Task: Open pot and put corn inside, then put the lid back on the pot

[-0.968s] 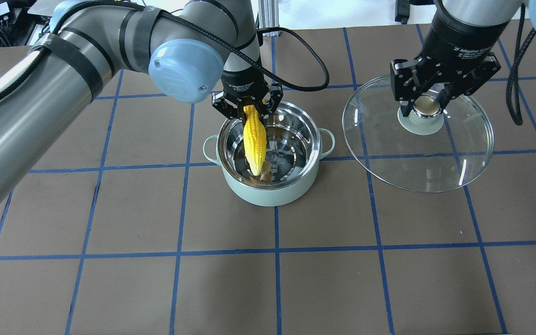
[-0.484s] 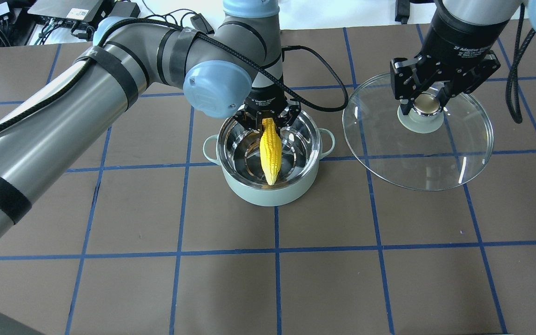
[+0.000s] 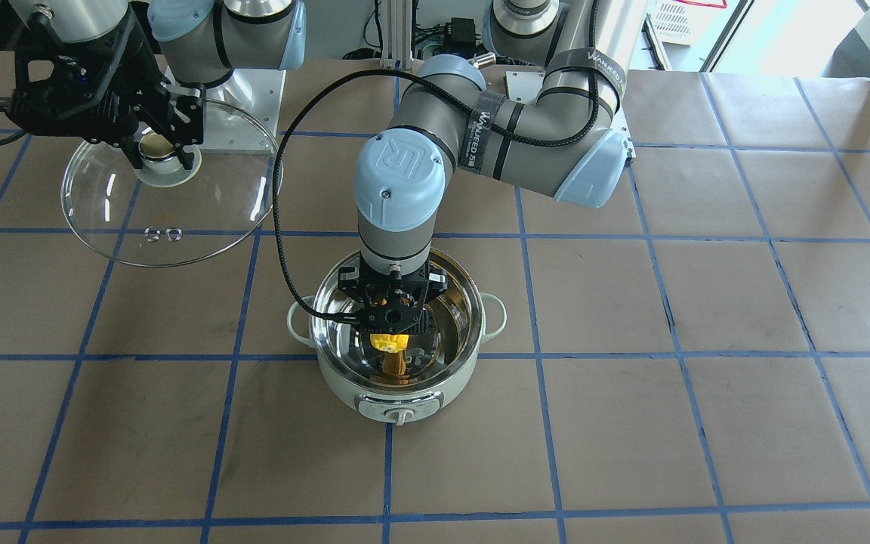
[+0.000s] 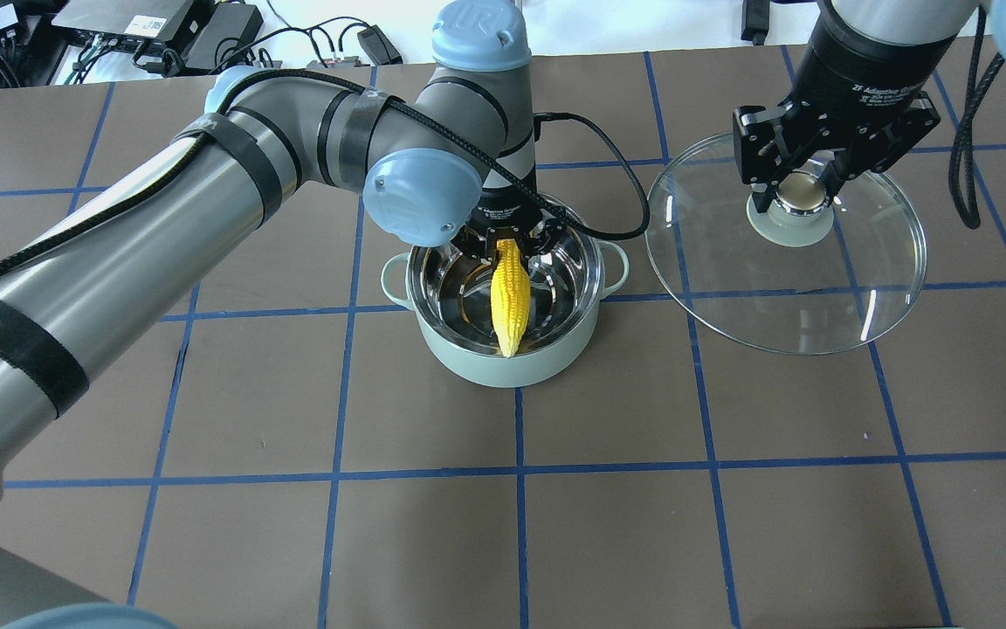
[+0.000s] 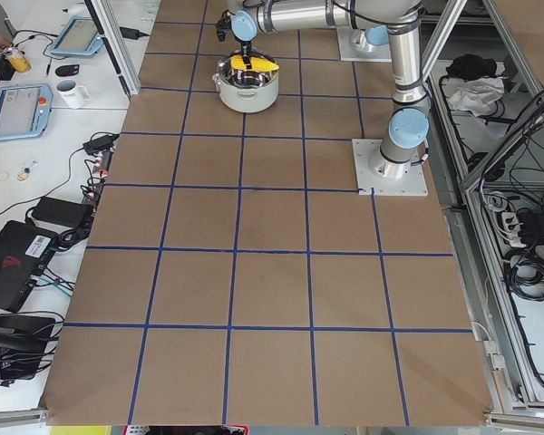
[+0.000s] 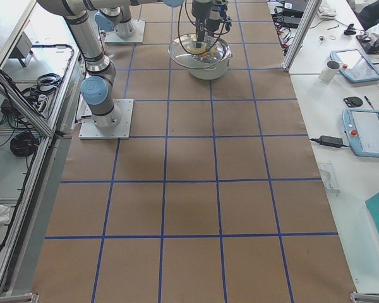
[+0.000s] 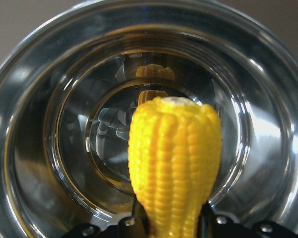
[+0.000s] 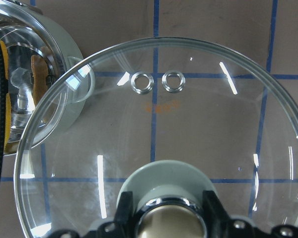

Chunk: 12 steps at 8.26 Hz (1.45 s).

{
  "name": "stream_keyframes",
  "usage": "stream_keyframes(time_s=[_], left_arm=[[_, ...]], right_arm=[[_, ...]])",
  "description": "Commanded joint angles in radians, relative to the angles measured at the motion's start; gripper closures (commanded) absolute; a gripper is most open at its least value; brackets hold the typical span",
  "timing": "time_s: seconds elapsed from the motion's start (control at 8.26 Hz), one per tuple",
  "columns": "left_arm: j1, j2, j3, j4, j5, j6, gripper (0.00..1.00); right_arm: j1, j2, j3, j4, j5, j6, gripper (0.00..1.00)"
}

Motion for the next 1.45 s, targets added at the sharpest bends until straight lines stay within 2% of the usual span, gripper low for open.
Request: stream_keyframes(time_s=[0.0,0.12,0.24,0.73,1.21,1.33], left_arm=[[0.0,-0.001,-0.061,0.067,0.0,0.003,0.5],[0.0,0.0,-0.064,0.09,0.0,0.0,0.2],[0.0,0.002,-0.064,0.092,0.0,0.0,0.16],[0.0,0.003,-0.061,0.092,-0.001,0.011,0.15],[0.012,0.06,-0.044,0.055,0.0,0.104,0.0],[0.046,0.089,-0.041,0.037,0.002,0.104,0.0]], right_arm=[[0.0,0.0,0.0,-0.004,0.01,0.011,1.0],[0.002,0.0,0.0,-0.006,0.01,0.011,1.0],[0.002,0.0,0.0,-0.004,0.012,0.011,1.0],[0.003,0.0,0.0,-0.006,0.009,0.009,1.0],[0.003,0.004,0.002,-0.024,-0.007,0.006,1.0],[0.003,0.006,0.003,-0.024,-0.007,0.008,1.0]])
